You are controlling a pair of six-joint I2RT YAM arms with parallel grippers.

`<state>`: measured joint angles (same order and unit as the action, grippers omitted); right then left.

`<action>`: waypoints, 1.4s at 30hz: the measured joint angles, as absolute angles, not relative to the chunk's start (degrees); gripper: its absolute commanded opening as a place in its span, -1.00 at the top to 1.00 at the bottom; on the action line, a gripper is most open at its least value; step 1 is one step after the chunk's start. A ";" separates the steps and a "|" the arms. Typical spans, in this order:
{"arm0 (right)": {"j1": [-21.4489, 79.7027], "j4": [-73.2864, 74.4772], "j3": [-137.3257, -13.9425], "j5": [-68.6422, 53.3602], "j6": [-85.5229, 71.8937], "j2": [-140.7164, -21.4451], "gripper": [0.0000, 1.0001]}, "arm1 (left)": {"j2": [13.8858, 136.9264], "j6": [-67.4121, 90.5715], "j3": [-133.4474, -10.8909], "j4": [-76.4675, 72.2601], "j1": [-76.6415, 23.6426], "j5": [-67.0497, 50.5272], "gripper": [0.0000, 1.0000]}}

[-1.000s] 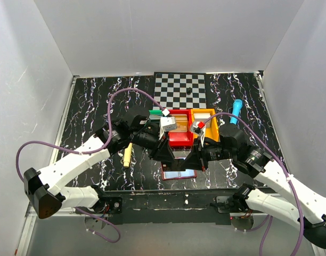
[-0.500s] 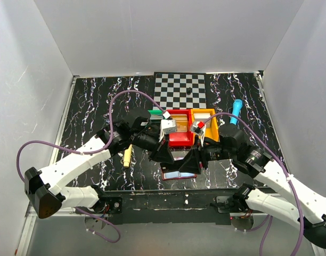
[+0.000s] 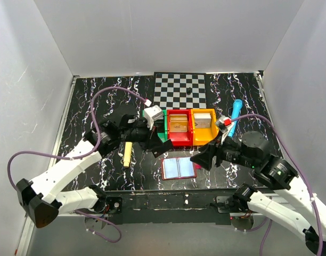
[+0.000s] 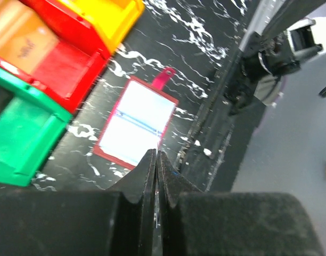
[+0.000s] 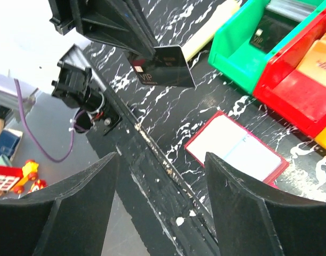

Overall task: Take the credit cards out of the card holder
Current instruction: Place the credit card in the storage box.

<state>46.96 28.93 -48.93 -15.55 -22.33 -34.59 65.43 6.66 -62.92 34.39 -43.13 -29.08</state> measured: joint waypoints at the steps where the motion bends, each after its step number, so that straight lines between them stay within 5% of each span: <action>1: 46.96 29.02 -48.75 -14.11 -22.70 -33.21 -0.43 | 64.05 6.37 -62.67 34.20 -42.98 -27.00 1.00; 11: 46.96 25.17 -41.69 -10.24 -25.41 -28.80 -0.20 | 60.60 -14.61 -57.17 28.34 -40.05 -17.54 1.00; 21: 46.96 18.65 -35.33 -14.31 -23.03 -22.50 -0.19 | 71.31 -39.86 -59.33 27.31 -25.76 -35.11 1.00; 28: 46.96 18.26 -35.79 -21.26 -17.17 -24.34 -0.18 | 78.85 -50.54 -62.50 28.80 -24.69 -44.45 1.00; 42: 46.96 15.94 -34.26 -24.56 -16.62 -26.00 -0.15 | 93.45 -60.27 -66.02 31.88 -23.73 -45.43 1.00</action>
<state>46.96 15.94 -34.26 -24.56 -16.62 -26.00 93.45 -60.27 -66.02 31.88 -23.73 -45.43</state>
